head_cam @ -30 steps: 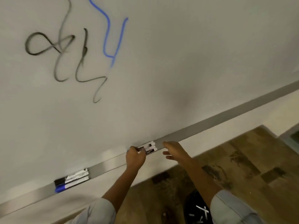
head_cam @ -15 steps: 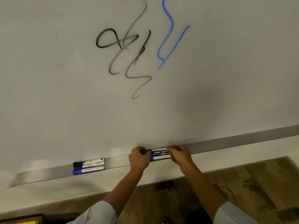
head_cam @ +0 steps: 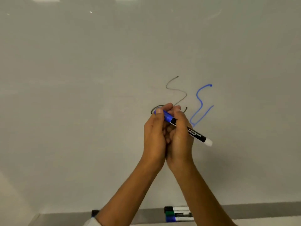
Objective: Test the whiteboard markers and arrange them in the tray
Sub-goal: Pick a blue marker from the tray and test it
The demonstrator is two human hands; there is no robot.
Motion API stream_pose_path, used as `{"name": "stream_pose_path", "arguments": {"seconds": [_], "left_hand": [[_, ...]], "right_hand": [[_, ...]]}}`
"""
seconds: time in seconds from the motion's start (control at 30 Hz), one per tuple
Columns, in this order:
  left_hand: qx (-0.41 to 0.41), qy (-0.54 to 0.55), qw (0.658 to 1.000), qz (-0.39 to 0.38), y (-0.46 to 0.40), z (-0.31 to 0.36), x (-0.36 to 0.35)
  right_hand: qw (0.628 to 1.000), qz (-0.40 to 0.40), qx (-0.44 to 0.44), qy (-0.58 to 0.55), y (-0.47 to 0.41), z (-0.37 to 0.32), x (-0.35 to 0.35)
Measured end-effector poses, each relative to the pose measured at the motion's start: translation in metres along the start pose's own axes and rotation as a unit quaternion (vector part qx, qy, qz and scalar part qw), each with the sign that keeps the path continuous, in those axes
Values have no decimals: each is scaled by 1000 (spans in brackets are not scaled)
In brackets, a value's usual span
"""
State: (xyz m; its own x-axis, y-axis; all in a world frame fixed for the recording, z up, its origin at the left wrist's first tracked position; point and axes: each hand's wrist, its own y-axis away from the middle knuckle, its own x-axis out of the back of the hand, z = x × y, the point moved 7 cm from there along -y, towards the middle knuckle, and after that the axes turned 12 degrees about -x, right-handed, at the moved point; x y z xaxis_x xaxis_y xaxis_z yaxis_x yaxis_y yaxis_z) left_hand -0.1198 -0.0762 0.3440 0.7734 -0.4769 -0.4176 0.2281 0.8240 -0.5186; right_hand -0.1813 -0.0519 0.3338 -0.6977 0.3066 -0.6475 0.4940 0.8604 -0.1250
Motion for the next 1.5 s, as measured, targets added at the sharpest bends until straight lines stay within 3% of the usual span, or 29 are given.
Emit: {"name": "stream_pose_path", "arguments": {"seconds": [0.2, 0.37, 0.53, 0.67, 0.77, 0.83, 0.93, 1.0, 1.1, 1.2, 1.27, 1.3, 1.37, 1.4, 1.5], "left_hand": [[-66, 24, 995, 78, -7, 52, 22], [-83, 34, 994, 64, -6, 66, 31], [-4, 141, 981, 135, -24, 70, 52], [-121, 27, 983, 134, -33, 98, 57], [-169, -34, 968, 181, -42, 110, 78], [-166, -32, 963, 211, -50, 112, 97], [-153, -37, 962, 222, -52, 111, 109], [-147, -31, 965, 215, -54, 108, 109], [-136, -26, 971, 195, -57, 103, 106], [-128, -13, 978, 166, -60, 99, 99], [-124, -12, 981, 146, -60, 97, 93], [-121, -11, 983, 137, -59, 96, 91], [-117, -1, 985, 127, -59, 92, 87], [-115, 5, 985, 127, -58, 90, 85], [-99, 16, 986, 131, -56, 82, 79]], "right_hand": [[991, -27, 116, 53, 10, -1, -49], [982, -45, 169, 65, 20, 0, -66], [967, -15, 256, 13, 33, 9, -70], [977, 15, 209, -46, 14, 12, -64], [964, 38, 261, 42, -5, -18, -66], [909, 64, 368, 184, -14, -41, -67], [765, 113, 496, 395, -28, -49, -66], [742, 117, 520, 406, -32, -42, -58], [667, 60, 580, 464, -17, -10, -51], [694, 35, 546, 468, -19, 9, -24], [689, 21, 531, 493, -15, 13, -15], [714, 36, 517, 471, -12, 7, -8], [807, 107, 468, 345, -7, -18, 10], [835, 129, 454, 283, -4, -30, 14], [827, 126, 472, 280, 0, -53, -8]]}}
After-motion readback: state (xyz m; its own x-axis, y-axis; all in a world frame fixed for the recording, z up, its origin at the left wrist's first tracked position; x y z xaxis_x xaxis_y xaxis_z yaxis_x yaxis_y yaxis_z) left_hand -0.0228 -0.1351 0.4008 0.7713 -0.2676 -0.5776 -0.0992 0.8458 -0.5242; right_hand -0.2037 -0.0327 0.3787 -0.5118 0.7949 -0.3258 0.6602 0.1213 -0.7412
